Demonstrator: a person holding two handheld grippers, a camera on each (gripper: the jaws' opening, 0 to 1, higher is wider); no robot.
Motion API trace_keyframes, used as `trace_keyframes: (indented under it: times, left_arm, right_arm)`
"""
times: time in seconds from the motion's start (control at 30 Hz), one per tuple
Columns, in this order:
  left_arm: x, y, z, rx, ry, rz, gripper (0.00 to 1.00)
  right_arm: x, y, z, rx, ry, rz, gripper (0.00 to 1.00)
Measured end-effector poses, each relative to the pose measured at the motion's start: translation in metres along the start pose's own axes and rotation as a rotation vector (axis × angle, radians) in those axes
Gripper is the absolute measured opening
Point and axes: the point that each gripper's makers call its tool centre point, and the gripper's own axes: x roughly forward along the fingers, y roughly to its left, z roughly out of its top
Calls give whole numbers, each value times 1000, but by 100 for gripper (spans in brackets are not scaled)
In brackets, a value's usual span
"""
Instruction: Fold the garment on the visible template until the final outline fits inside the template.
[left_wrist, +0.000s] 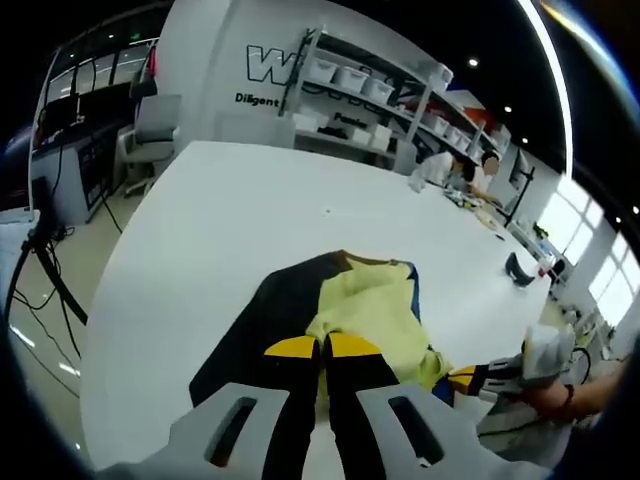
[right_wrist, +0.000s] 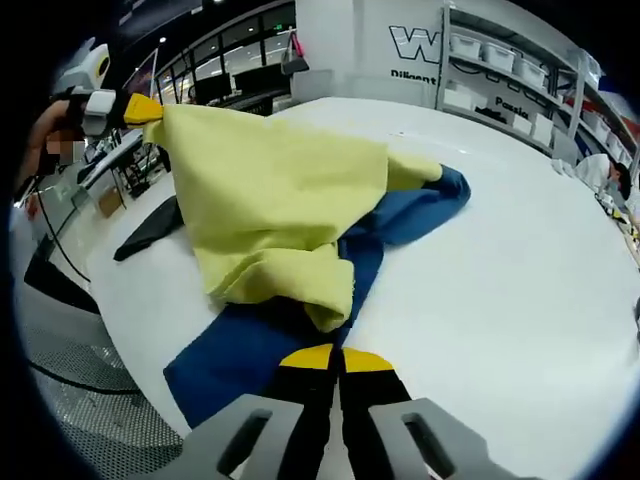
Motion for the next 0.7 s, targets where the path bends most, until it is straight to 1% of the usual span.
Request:
trace_keyframes:
  times: [0.1,0.13,0.17,0.33,0.43,0.57,0.7]
  left_arm:
    - [2,-1,-6,2,18,3,0]
    - [3,-1,-12,-1,36,4,0]
    - [4,-2,-14,0,40,3,0]
    - [7,-3,-24,-8,74,9,0]
    - [8,-2,-28,-9,88,14,0]
    - [12,0,-36,-9,114,20,0]
    - [15,3,-42,22,145,37,0]
  right_arm:
    - [-3,-15,-2,6,11,-26,0]
    - [-6,-27,-3,1,13,-47,0]
    - [-7,-38,-3,0,16,-67,0]
    - [-12,-71,-2,2,29,-109,0]
    - [-15,-93,-3,-28,50,-142,0]
    - [-17,-124,-9,-38,89,-177,0]
    - [-19,-155,-15,-45,121,-211,0]
